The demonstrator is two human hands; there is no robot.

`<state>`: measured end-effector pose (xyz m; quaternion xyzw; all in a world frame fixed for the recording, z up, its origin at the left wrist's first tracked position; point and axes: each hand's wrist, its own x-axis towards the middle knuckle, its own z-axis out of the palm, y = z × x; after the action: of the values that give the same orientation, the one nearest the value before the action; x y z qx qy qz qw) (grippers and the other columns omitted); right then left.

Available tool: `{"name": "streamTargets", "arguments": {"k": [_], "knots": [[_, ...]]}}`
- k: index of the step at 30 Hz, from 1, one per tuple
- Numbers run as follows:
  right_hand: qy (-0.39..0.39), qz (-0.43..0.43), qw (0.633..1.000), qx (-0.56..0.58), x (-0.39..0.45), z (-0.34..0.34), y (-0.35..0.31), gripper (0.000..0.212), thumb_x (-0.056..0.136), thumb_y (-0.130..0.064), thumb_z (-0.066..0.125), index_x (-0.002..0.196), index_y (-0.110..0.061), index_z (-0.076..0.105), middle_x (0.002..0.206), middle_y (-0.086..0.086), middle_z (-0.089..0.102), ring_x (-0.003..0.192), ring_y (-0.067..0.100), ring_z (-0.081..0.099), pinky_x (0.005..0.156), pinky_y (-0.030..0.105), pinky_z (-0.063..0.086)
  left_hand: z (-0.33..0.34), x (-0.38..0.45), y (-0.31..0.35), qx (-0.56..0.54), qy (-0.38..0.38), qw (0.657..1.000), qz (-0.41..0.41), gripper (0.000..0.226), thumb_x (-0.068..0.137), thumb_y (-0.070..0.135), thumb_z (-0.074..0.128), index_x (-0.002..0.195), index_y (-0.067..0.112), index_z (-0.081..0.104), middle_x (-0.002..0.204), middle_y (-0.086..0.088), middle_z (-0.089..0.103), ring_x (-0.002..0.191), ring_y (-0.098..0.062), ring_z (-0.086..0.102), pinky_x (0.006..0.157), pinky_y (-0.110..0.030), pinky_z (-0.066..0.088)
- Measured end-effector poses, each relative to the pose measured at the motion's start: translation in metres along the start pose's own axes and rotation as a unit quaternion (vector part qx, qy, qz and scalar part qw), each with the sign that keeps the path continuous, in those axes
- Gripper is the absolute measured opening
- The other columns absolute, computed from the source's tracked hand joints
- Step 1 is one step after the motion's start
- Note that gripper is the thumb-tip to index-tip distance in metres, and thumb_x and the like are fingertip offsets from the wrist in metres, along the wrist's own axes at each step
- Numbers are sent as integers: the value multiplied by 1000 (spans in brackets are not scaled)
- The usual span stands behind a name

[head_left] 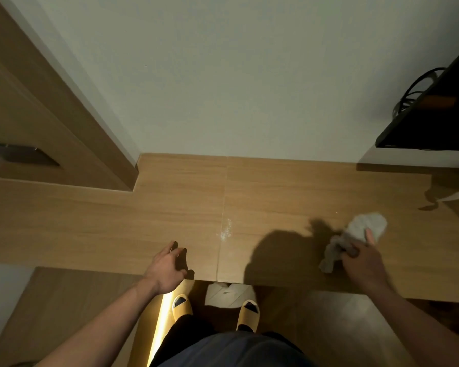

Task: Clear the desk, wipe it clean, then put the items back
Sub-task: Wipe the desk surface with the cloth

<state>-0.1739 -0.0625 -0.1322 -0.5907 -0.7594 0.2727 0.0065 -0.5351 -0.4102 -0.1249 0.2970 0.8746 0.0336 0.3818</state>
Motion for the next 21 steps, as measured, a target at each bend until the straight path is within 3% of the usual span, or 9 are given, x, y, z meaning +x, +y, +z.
{"name": "streamTargets", "arguments": {"k": [3, 7, 10, 13, 16, 18, 21], "knots": [[-55, 59, 993, -82, -8, 31, 37, 53, 87, -41, 59, 135, -19, 63, 159, 15, 36, 135, 36, 44, 108, 53, 41, -4, 1, -2, 3, -5, 1000, 2, 82, 93, 39, 67, 162, 25, 27, 172, 1, 3, 157, -26, 15, 125, -38, 21], [-68, 104, 991, -53, -31, 83, -3, 69, 95, -53, 56, 157, -28, 38, 170, 6, 16, 154, 41, 13, 121, 59, 22, -8, 0, -7, 10, -13, 1000, 7, 82, 93, 40, 67, 162, 25, 25, 173, 1, 1, 157, -27, 13, 125, -38, 19], [-84, 44, 995, -36, -64, 113, -80, 70, 95, -52, 55, 159, -33, 32, 169, 2, 19, 153, 38, 19, 122, 55, 28, -12, -2, -17, 15, -22, 1000, 10, 83, 92, 43, 68, 162, 25, 26, 173, 2, 0, 158, -28, 12, 125, -38, 19], [-134, -36, 990, -31, -97, 149, -153, 63, 95, -42, 62, 154, -36, 41, 169, -3, 20, 155, 29, 15, 122, 47, 28, -21, -3, -26, 25, -32, 999, 19, 84, 93, 44, 68, 162, 27, 25, 172, 3, 0, 158, -27, 10, 126, -39, 18], [-218, -115, 969, 33, -114, 174, -210, 52, 93, -25, 67, 144, -27, 58, 159, -3, 44, 148, 21, 36, 119, 37, 36, -34, -2, -38, 41, -31, 998, 29, 83, 93, 42, 68, 163, 26, 25, 173, 1, 0, 158, -27, 11, 125, -37, 18], [-260, -122, 954, 81, -120, 176, -236, 48, 95, -20, 66, 143, -22, 59, 150, -1, 55, 138, 19, 50, 114, 33, 43, -43, 1, -48, 47, -35, 998, 34, 83, 93, 41, 68, 163, 26, 25, 172, 2, 0, 158, -27, 10, 126, -37, 17], [-209, -128, 959, 145, -117, 152, -251, 39, 93, -14, 65, 132, -16, 64, 136, 4, 64, 124, 22, 58, 105, 32, 46, -55, 12, -64, 31, -35, 998, 33, 81, 94, 37, 68, 162, 26, 26, 172, 4, 1, 158, -26, 10, 126, -40, 18]]}}
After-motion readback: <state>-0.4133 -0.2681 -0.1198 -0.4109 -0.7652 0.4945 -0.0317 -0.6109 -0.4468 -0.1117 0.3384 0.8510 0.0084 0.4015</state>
